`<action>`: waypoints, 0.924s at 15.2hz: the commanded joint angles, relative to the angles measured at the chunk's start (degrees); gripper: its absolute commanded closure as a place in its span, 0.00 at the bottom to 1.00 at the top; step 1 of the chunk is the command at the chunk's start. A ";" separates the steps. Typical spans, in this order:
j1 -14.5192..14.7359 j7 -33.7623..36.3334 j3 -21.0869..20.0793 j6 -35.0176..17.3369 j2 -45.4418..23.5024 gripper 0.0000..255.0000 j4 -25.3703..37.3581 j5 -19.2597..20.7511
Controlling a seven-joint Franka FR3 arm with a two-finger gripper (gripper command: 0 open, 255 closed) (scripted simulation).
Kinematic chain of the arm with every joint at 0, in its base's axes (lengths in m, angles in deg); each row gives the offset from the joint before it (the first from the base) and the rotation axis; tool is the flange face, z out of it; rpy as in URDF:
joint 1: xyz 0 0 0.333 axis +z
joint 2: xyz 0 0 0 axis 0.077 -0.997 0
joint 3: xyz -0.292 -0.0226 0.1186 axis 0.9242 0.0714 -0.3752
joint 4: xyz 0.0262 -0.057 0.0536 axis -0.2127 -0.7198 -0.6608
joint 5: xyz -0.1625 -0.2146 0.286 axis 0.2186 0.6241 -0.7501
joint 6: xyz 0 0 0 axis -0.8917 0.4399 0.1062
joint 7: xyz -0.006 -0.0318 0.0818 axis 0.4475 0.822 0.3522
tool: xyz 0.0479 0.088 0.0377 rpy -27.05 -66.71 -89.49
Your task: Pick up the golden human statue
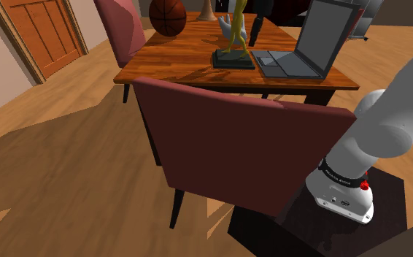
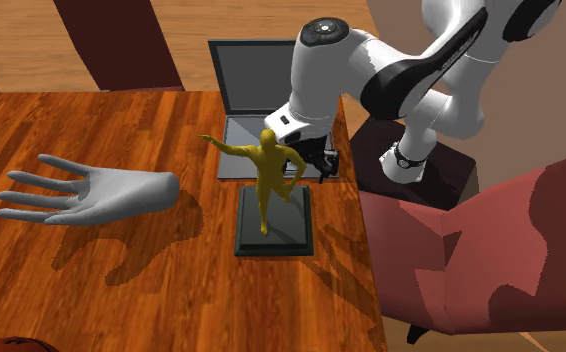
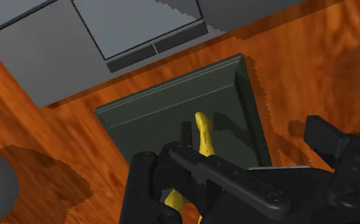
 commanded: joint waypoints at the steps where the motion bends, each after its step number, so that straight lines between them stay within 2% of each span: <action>1: 0.00 -4.26 1.71 -0.55 -4.94 0.00 4.41 -2.94; 2: -0.12 -6.08 2.30 -0.68 -7.24 0.00 6.48 -4.45; 9: -0.13 -6.67 2.38 -5.98 -7.66 0.00 1.52 -4.80; 12: 0.00 -6.72 2.51 -6.41 -7.72 0.00 1.14 -4.84; 13: 0.45 -5.09 1.69 -7.71 -6.47 1.00 -1.22 -3.74; 14: 1.09 -3.14 0.71 -8.07 -6.00 1.00 -1.94 -2.86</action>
